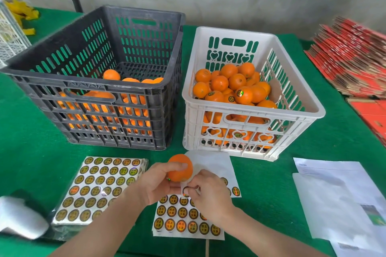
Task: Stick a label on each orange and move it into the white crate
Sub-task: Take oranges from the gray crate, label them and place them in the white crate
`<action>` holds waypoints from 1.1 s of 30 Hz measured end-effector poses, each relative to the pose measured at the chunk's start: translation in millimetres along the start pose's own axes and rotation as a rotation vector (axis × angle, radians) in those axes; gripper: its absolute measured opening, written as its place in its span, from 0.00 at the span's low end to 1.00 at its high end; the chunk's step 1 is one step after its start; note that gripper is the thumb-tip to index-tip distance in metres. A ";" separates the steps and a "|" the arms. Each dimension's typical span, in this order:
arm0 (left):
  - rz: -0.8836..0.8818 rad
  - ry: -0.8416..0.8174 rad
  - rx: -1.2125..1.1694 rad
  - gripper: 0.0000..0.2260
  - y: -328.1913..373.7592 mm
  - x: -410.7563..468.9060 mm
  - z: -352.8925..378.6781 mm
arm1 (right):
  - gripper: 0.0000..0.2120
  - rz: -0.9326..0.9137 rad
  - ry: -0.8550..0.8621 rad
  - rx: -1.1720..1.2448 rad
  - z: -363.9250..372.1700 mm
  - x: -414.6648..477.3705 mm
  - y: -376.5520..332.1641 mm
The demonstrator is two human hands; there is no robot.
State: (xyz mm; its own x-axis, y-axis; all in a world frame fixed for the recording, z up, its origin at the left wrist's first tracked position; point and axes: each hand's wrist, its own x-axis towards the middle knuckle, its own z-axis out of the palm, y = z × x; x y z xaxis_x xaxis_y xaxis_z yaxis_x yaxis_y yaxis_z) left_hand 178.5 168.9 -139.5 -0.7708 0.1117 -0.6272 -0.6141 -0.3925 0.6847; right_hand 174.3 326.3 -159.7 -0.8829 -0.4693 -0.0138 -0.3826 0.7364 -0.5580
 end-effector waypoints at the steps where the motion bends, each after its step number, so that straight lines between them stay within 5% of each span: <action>1: -0.001 0.002 -0.008 0.25 0.3 -0.2 -0.3 | 0.07 -0.013 0.002 0.018 0.6 -0.4 0.1; 8: -0.016 -0.003 0.017 0.24 1.5 -1.2 -5.6 | 0.05 -0.045 0.029 0.167 -1.3 -7.2 -0.4; 16: 0.130 0.042 0.550 0.35 1.5 -19.9 -20.3 | 0.07 0.169 -0.082 0.491 -35.7 -1.8 6.2; 23: 0.065 -0.171 -0.047 0.40 10.0 -29.2 -11.2 | 0.09 0.006 -0.177 0.612 -82.2 17.7 -15.4; 25: 0.034 -0.194 -0.167 0.32 14.4 -29.3 -5.0 | 0.10 -0.040 -0.200 0.570 -92.2 22.4 -23.4; 33: 0.024 -0.232 -0.184 0.25 19.2 -25.7 5.7 | 0.08 -0.168 -0.241 0.251 -106.0 34.9 -46.6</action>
State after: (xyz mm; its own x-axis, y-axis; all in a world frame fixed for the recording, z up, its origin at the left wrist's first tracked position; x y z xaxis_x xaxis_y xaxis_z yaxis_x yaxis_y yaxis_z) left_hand 185.5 163.7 -108.1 -0.8161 0.2976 -0.4953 -0.5702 -0.5540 0.6066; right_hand 132.5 327.3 -46.3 -0.7128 -0.6964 -0.0832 -0.4114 0.5112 -0.7546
